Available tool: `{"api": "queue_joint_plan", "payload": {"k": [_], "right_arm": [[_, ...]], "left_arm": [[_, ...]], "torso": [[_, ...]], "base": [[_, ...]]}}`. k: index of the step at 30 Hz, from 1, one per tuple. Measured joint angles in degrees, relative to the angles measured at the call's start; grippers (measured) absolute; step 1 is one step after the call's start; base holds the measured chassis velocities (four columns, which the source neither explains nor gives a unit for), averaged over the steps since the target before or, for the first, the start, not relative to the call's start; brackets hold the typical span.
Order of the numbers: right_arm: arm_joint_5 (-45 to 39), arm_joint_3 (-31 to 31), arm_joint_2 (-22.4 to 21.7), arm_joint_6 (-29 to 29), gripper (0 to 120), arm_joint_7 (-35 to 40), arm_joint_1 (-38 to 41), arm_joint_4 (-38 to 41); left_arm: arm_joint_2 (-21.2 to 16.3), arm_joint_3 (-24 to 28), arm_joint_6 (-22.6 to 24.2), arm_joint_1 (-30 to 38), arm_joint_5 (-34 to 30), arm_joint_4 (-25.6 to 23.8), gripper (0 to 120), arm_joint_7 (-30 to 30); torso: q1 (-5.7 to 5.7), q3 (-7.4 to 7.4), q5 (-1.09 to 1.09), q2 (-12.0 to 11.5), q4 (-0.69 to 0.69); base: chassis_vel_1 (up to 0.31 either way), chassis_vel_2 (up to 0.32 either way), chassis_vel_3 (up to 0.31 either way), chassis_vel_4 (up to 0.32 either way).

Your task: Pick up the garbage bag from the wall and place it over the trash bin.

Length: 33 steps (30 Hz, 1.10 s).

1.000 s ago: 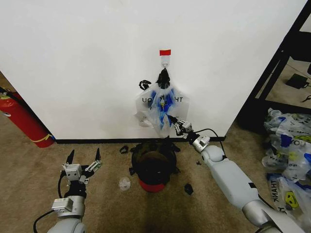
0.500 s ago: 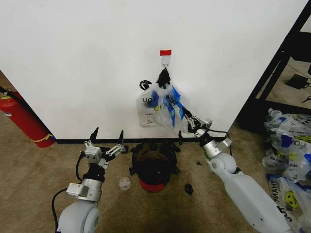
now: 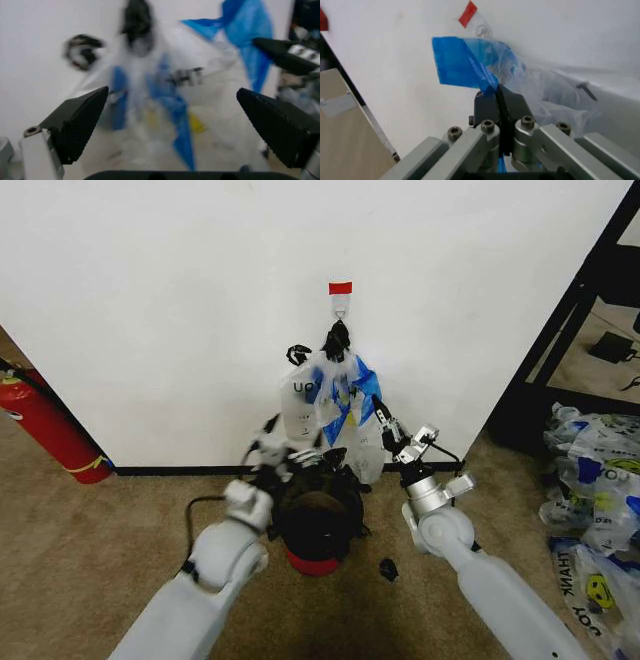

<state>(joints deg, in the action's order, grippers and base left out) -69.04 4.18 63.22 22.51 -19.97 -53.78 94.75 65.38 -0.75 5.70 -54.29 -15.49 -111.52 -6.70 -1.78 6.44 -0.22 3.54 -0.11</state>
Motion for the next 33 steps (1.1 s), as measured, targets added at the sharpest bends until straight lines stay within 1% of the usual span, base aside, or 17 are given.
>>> {"api": "queue_joint_plan", "payload": {"k": [1,4,8,10,14,16,17,19,20,22,23,26,27,29,31,32,33], "right_arm": [[0.0,0.0,0.0,0.0,0,0.0,0.0,0.0],[0.0,0.8,1.4,0.5,0,-0.3,-1.4,0.1],[0.2,1.5,2.5,1.1,0,-1.6,-2.7,0.7],[0.3,1.6,2.6,1.2,0,-1.9,-3.0,0.8],[0.7,2.3,2.9,1.4,0,-2.5,-3.9,1.3],[0.9,2.6,2.9,1.5,0,-2.6,-4.1,1.3],[0.9,2.6,2.9,1.5,0,-2.6,-4.1,1.3],[1.0,2.7,3.0,1.5,0,-2.6,-4.1,1.2],[1.2,2.8,3.0,1.6,0,-2.6,-4.0,1.0],[1.5,2.8,3.1,1.6,0,-2.8,-3.8,0.7],[1.5,2.8,3.1,1.6,0,-2.8,-3.8,0.7],[1.6,2.8,3.2,1.6,0,-3.1,-3.6,0.3],[1.6,2.8,3.2,1.6,0,-3.2,-3.6,0.2],[1.6,2.7,3.2,1.7,0,-3.4,-3.4,-0.2],[1.6,2.7,3.2,1.7,0,-3.4,-3.4,-0.3],[1.6,2.7,3.1,1.7,0,-3.6,-3.4,-0.4],[1.6,2.8,3.0,1.7,0,-3.6,-3.4,-0.4]], "left_arm": [[0.0,0.0,0.0,0.0,0.0,0.0,100,0.0],[-4.0,4.6,3.2,5.8,1.0,1.9,100,0.0],[-8.0,8.5,6.0,11.0,4.8,4.4,100,0.1],[-8.7,9.3,6.5,12.0,5.7,4.9,100,0.1],[-10.6,14.4,8.6,16.8,9.2,8.0,100,0.4],[-10.6,17.6,10.1,19.2,10.3,9.3,100,0.5],[-10.6,17.6,10.1,19.2,10.3,9.3,100,0.5],[-10.4,20.1,11.8,20.9,10.6,9.6,100,0.6],[-9.9,22.1,13.2,22.2,10.6,9.8,100,0.6],[-9.1,24.3,15.3,24.2,10.6,10.2,100,0.5],[-9.1,24.3,15.3,24.2,10.6,10.2,100,0.5],[-7.2,27.1,19.1,27.2,10.8,12.2,100,-1.1],[-6.9,27.4,19.6,27.5,10.9,12.4,100,-1.4],[-5.1,29.2,24.3,30.0,12.0,14.3,100,-4.3],[-5.0,29.3,24.8,30.2,12.1,14.4,100,-4.4],[-4.4,30.0,27.8,31.4,12.7,14.9,100,-5.1],[-4.0,30.5,29.6,32.0,13.0,15.2,100,-5.7]], "torso": [[0.0,0.0,0.0,0.0,0.0],[0.0,0.0,0.0,0.0,0.04],[0.0,0.0,0.0,0.0,0.04],[0.0,0.0,0.0,0.0,0.05],[0.0,0.0,-0.01,0.0,0.04],[0.0,0.0,-0.01,0.0,0.02],[0.0,0.0,-0.01,0.0,0.02],[0.0,0.0,-0.01,0.0,0.03],[0.0,0.0,-0.01,0.0,0.03],[0.0,0.0,0.0,0.0,0.02],[0.0,0.0,0.0,0.0,0.02],[0.0,0.0,0.0,0.0,0.03],[0.0,0.0,0.0,0.0,0.03],[0.0,0.0,0.0,0.0,0.02],[0.0,0.0,0.0,0.0,0.02],[0.0,0.0,0.01,0.0,0.02],[0.0,0.0,0.01,0.0,0.02]], "base": [[0.0,0.0,0.0,0.0],[0.0,0.0,0.0,0.0],[0.0,0.0,0.0,0.0],[0.0,0.0,0.0,0.0],[0.0,0.0,0.0,0.0],[0.0,0.0,0.0,0.0],[0.0,0.0,0.0,0.0],[0.0,0.0,0.0,0.0],[0.0,0.0,0.0,0.0],[0.0,0.0,0.0,0.0],[0.0,0.0,0.0,0.0],[0.0,0.0,0.0,0.0],[0.0,0.0,0.0,0.0],[0.0,0.0,0.0,0.0],[0.0,0.0,0.0,0.0],[0.0,0.0,0.0,0.0],[0.0,0.0,0.0,0.0]]}}
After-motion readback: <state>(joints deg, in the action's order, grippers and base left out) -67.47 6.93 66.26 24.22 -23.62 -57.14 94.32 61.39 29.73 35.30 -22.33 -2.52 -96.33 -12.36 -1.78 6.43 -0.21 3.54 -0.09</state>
